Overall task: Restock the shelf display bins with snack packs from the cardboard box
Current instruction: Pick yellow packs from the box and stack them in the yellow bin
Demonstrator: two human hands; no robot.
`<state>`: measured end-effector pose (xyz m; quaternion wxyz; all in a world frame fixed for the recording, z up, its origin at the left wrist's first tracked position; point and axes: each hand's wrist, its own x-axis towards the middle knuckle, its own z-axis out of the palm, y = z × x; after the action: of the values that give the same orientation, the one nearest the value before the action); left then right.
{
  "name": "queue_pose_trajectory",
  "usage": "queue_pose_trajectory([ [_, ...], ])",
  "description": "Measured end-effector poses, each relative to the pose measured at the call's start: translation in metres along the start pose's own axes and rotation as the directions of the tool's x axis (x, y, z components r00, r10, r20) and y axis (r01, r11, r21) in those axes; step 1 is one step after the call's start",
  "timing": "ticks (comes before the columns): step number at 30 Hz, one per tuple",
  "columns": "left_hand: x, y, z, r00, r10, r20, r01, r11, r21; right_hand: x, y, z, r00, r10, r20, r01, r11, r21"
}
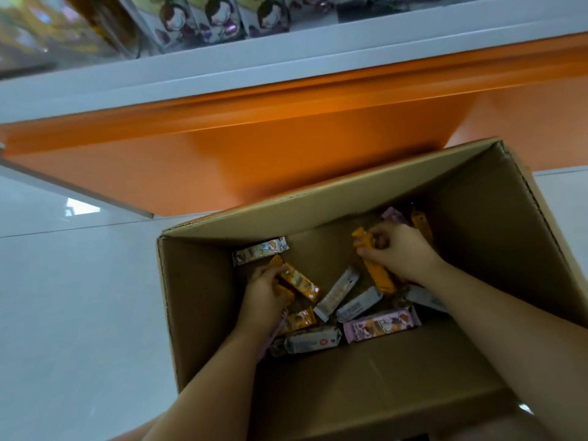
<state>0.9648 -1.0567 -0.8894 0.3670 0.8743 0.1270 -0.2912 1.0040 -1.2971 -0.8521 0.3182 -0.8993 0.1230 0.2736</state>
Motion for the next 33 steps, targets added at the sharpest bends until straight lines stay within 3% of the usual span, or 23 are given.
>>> queue_pose_trajectory([
  [3, 0.002, -0.003, -0.004, 0.996, -0.049, -0.077, 0.048, 0.999, -0.017, 0.006, -0.009, 0.015, 0.999, 0.002, -0.04, 0.008, 0.969, 0.247],
  [5, 0.005, -0.006, -0.006, 0.991, -0.084, -0.103, 0.079, 0.995, -0.054, 0.008, -0.011, 0.025, 0.999, 0.015, -0.047, 0.0, 0.953, 0.303],
  [10, 0.006, -0.012, -0.002, 0.975, -0.2, -0.096, 0.186, 0.973, -0.139, 0.004, -0.018, 0.045, 0.992, -0.126, -0.028, 0.129, 0.971, 0.202],
  [14, 0.005, -0.015, 0.001, 0.974, -0.207, -0.09, 0.191, 0.968, -0.165, 0.001, -0.021, 0.065, 0.907, -0.294, 0.302, 0.309, 0.951, -0.001],
  [17, 0.002, -0.017, 0.0, 0.97, -0.229, -0.082, 0.211, 0.96, -0.182, 0.001, -0.024, 0.083, 0.797, -0.413, 0.44, 0.552, 0.794, -0.255],
  [20, 0.001, -0.021, 0.0, 0.964, -0.251, -0.083, 0.23, 0.951, -0.204, 0.005, -0.027, 0.095, 0.703, -0.493, 0.512, 0.693, 0.635, -0.341],
  [24, 0.001, -0.02, -0.001, 0.959, -0.263, -0.104, 0.238, 0.95, -0.2, 0.01, -0.027, 0.106, 0.655, -0.496, 0.57, 0.751, 0.512, -0.418],
  [33, 0.005, -0.019, -0.001, 0.954, -0.274, -0.121, 0.247, 0.949, -0.195, 0.015, -0.027, 0.103, 0.6, -0.519, 0.609, 0.797, 0.452, -0.401],
])
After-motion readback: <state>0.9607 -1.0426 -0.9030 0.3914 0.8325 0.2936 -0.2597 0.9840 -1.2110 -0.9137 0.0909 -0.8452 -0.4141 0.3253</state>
